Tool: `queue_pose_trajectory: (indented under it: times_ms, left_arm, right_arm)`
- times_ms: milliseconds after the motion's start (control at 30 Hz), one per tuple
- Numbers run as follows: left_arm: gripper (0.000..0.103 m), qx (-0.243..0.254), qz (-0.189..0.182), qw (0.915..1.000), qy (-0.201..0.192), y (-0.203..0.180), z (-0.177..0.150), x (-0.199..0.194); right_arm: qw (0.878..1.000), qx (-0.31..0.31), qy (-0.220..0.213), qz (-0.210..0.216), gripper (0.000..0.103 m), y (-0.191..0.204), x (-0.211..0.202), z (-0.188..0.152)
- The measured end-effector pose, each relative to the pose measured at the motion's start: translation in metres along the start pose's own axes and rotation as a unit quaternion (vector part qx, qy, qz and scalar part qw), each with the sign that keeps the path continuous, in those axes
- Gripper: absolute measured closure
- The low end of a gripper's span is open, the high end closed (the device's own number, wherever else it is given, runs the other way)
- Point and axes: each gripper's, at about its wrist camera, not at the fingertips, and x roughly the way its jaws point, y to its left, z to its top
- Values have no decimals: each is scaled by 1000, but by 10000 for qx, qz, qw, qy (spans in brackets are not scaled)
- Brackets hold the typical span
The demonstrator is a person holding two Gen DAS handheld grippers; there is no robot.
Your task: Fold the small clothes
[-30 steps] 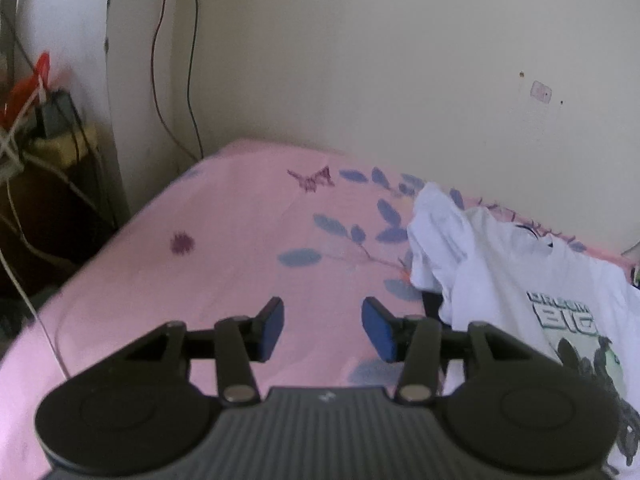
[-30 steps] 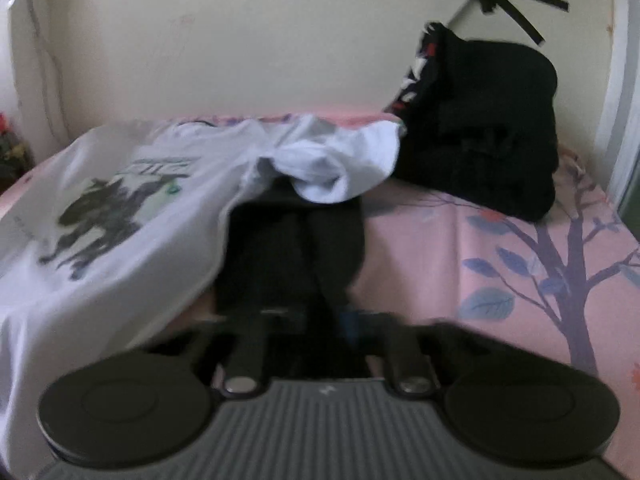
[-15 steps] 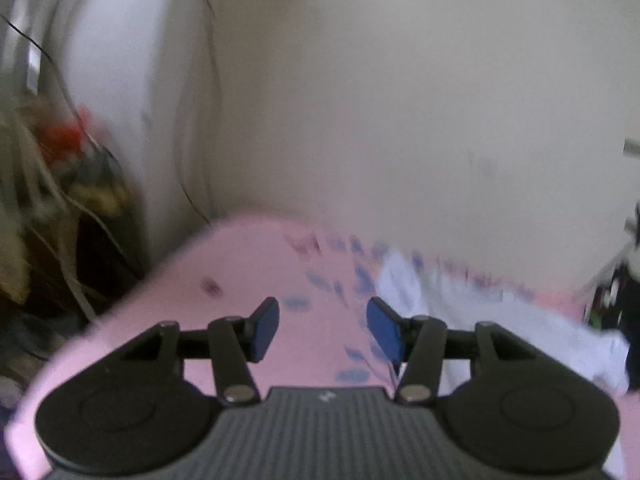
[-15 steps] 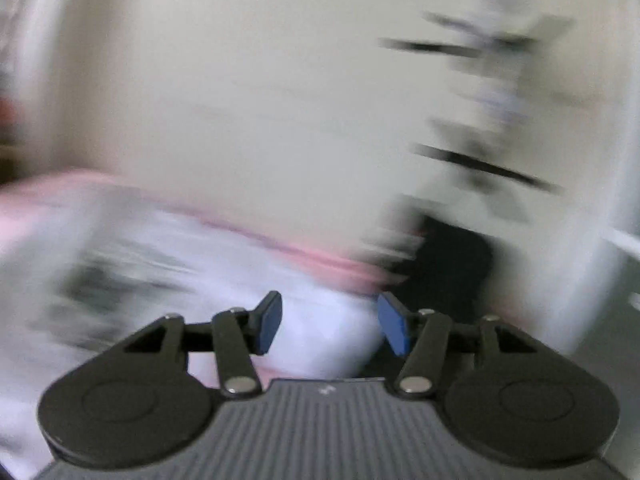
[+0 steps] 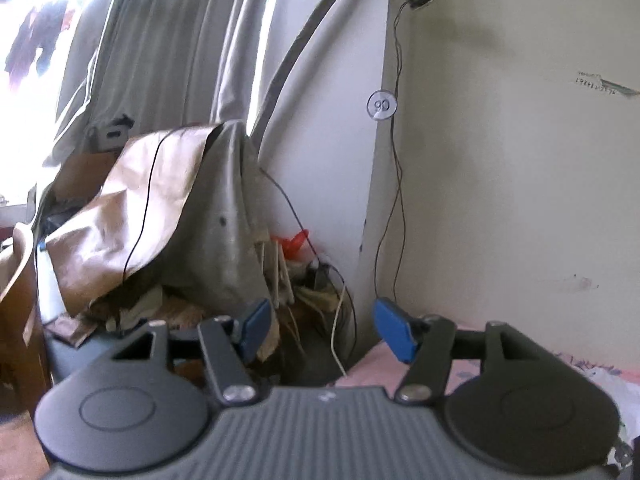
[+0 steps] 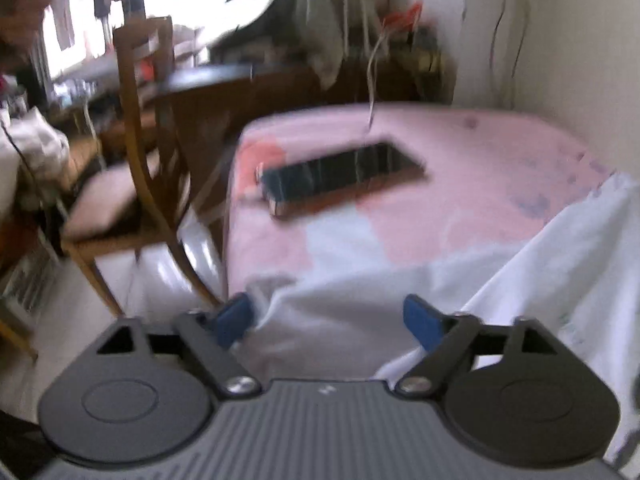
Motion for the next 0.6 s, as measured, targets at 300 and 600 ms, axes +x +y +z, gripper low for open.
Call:
queue_pose_trajectory:
  times_ms: [300, 600]
  left_arm:
    - [44, 230, -1244, 9897, 663, -71, -41, 88]
    - [45, 538, -2612, 9479, 1745, -219, -95, 211]
  right_arm:
    - [9583, 2194, -1740, -572, 103, -76, -134, -54]
    - [8281, 4268, -2772, -2352, 103, -122, -250, -200]
